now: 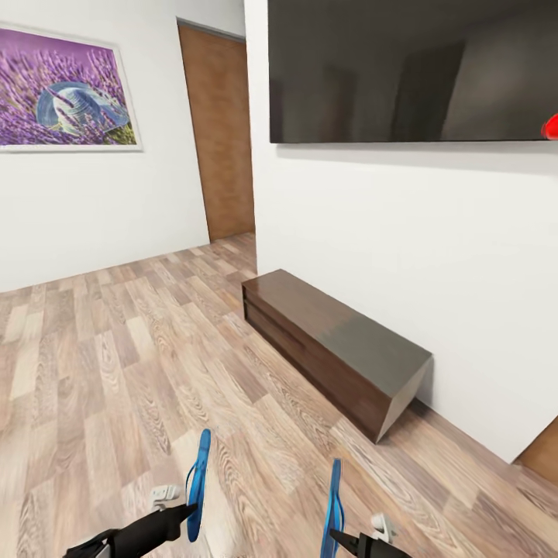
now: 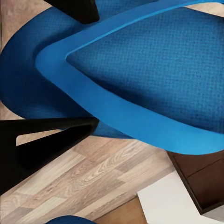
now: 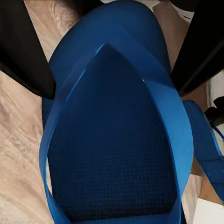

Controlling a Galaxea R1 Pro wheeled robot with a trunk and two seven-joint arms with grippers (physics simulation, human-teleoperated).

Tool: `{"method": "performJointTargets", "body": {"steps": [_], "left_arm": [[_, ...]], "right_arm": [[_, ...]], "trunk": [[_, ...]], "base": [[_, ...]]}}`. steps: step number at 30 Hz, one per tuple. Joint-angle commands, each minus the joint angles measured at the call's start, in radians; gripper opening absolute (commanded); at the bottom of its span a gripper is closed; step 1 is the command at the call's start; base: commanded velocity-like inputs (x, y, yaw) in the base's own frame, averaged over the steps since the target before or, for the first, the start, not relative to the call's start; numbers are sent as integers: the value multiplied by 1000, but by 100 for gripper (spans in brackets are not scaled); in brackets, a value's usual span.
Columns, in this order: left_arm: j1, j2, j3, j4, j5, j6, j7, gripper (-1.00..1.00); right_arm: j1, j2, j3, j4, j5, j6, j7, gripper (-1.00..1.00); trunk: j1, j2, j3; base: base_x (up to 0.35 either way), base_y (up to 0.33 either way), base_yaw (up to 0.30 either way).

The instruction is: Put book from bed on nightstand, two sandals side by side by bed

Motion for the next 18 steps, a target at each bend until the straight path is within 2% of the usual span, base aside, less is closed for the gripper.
{"method": "performJointTargets", "body": {"steps": [1, 14, 16, 18], "left_arm": [[-1, 0, 2, 1, 0, -2, -2, -100], [-1, -2, 2, 2, 0, -4, 1, -100], [0, -7, 2, 3, 0, -17, 14, -100], [0, -13, 2, 15, 0, -53, 55, -100]], "right_arm": [[0, 0, -8, -1, 1, 10, 4, -100], [0, 0, -9, -1, 1, 10, 4, -100], [0, 0, -9, -1, 1, 11, 4, -100], [0, 0, -9, -2, 1, 10, 4, -100]], "trunk": [[0, 0, -1], [0, 0, -8], [0, 0, -9], [0, 0, -10]], "base": [[0, 0, 282], [0, 0, 282], [0, 0, 282], [0, 0, 282]]}}
